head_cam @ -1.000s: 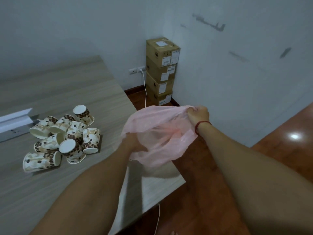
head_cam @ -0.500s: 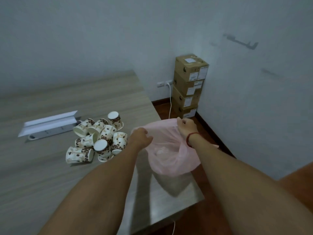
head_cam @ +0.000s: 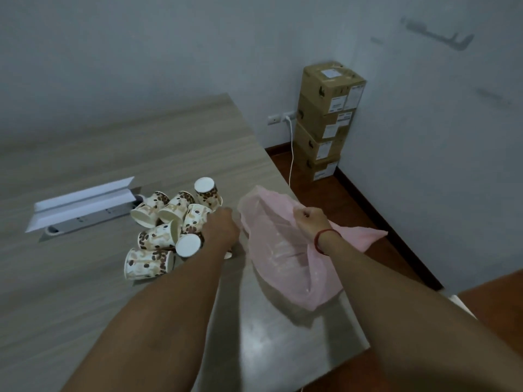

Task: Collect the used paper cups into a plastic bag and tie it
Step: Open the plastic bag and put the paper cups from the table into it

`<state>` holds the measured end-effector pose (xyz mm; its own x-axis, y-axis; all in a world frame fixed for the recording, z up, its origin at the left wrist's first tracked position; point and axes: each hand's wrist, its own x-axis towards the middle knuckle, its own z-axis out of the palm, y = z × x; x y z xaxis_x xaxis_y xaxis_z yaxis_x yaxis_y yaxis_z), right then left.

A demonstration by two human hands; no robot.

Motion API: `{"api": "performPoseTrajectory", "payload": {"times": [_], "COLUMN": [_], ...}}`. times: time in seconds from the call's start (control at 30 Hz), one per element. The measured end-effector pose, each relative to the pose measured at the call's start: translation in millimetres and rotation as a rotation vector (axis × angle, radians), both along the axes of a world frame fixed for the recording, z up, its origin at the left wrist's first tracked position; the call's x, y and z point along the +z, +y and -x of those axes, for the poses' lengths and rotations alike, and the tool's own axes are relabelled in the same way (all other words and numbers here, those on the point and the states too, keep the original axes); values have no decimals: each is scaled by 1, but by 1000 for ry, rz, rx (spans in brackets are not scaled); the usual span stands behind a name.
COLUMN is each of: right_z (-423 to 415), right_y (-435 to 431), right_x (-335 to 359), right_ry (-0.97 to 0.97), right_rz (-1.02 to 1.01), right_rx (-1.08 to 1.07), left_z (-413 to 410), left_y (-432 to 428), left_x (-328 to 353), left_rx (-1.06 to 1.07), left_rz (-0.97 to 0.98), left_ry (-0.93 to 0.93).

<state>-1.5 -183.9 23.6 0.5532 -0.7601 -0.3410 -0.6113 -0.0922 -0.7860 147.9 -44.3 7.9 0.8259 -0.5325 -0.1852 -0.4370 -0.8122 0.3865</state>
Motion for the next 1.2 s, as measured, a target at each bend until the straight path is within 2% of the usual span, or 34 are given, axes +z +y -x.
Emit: {"api": "performPoseTrajectory", "payload": {"times": [0.23,0.37,0.5,0.73,0.8,0.83,0.97,1.03,1.07,1.13,1.2], "right_z": [-4,3,12,20,19,18,10,4,0,-6,-12], "right_y": [7,6,7,1,2,3,10,17,21,29,37], "right_x": [-21,-20,-5,33,43,47,54,58,60,65,66], "right_ry": [60,47,-11,-39,-44,-46,-64,-86,-94,-103,-106], "right_rz": [18,26,22,162,201,210,245,260,262,262,254], "right_rx": [-55,-73,-70,-37,-34,-30,-4,25,45,88,123], "left_z": [-21,-18,-5,28,36,40,58,69,72,69,58], "left_y": [-2,0,2,-6,-7,-6,-8,-11,-11,-8,1], "left_x": [-16,-8,12,65,69,68,63,66,68,68,65], "left_rx": [-140,-188,-134,-16,12,35,104,84,48,14,53], "left_rz": [-267,-331,-226,67,172,237,479,457,404,328,320], "left_ry": [-97,-185,-258,-413,-315,-210,326,649,751,783,657]}}
